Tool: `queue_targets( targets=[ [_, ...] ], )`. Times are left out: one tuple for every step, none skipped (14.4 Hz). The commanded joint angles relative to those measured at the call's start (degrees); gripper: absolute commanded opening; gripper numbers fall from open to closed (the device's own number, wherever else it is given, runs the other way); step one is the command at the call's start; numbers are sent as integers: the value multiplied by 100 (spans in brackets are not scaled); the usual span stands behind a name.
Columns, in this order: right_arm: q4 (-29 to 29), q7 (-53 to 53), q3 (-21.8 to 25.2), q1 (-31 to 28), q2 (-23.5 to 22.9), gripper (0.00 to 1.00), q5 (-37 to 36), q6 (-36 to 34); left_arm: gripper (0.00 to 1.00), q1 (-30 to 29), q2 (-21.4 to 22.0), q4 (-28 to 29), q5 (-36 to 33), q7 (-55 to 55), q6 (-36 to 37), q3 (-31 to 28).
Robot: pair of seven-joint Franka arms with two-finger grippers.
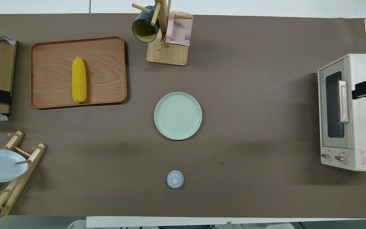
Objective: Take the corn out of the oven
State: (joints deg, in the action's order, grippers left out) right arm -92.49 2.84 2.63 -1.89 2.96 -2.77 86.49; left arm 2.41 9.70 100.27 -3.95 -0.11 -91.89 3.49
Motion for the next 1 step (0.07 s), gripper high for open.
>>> queue_targets(
  targets=[
    [232,68,17,-40,-225,100,93,-150,100,-126,-188,-333,246,380,286,-41]
  ],
)
